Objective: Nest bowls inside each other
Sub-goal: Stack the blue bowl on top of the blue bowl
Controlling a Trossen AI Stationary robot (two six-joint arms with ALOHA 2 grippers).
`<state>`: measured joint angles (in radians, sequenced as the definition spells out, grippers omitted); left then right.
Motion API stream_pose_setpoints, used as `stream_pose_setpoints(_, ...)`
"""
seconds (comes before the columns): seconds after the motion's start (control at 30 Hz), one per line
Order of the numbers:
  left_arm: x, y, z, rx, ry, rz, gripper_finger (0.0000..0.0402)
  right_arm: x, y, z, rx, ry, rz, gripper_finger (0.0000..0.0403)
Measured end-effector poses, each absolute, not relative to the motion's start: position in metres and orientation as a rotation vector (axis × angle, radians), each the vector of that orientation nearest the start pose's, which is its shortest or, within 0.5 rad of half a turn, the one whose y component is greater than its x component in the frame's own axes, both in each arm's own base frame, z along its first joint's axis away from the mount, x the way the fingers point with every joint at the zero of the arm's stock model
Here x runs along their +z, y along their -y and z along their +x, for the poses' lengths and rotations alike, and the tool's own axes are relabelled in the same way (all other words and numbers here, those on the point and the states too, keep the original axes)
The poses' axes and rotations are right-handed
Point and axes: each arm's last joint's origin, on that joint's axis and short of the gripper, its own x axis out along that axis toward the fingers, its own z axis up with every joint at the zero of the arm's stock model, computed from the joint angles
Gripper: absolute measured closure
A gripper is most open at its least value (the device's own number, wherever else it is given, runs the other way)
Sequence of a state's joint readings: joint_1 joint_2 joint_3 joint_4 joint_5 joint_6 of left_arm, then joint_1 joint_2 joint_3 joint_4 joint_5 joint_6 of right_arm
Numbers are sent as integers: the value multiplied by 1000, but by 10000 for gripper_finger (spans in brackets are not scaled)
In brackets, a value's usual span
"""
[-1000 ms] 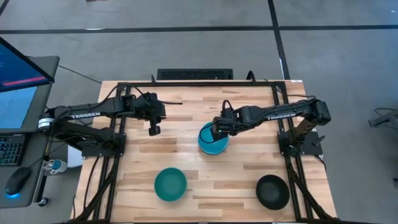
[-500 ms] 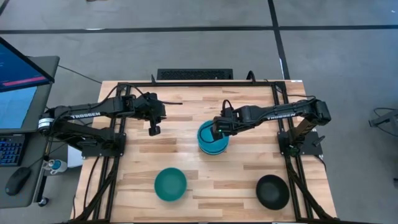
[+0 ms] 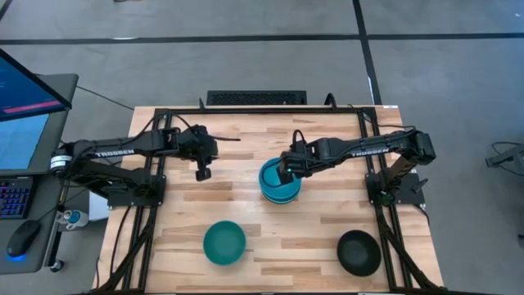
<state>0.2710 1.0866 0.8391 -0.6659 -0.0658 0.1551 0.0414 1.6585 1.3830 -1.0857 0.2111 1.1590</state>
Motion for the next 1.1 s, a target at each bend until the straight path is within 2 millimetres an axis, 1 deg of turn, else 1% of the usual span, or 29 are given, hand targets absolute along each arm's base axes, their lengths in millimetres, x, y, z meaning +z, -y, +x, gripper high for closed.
stream_pose_setpoints(0.13, 245, -57, 198, 243, -960, 26, 359, 264, -7, 317, -870, -1069, 804, 389)
stream_pose_setpoints(0.27, 235, -56, 196, 245, -974, 2, 359, 263, -7, 317, -868, -1071, 807, 375)
stream_pose_setpoints(0.33, 233, -56, 195, 247, -979, -4, 359, 257, -8, 318, -867, -1094, 821, 370)
stream_pose_setpoints(0.43, 233, -56, 196, 249, -975, -8, 359, 249, -12, 316, -867, -1132, 813, 373)
stream_pose_setpoints(0.5, 233, -56, 196, 245, -971, -11, 359, 245, -14, 321, -853, -1112, 832, 379)
stream_pose_setpoints(0.57, 234, -56, 197, 239, -959, -14, 359, 243, -16, 322, -850, -1120, 831, 381)
stream_pose_setpoints(0.63, 234, -56, 197, 234, -955, -16, 359, 244, -17, 325, -829, -1084, 846, 379)
stream_pose_setpoints(0.83, 234, -56, 197, 234, -954, -21, 359, 245, -14, 324, -871, -1057, 807, 333)
stream_pose_setpoints(1.1, 234, -56, 197, 237, -953, -30, 359, 245, -14, 324, -861, -1074, 808, 269)
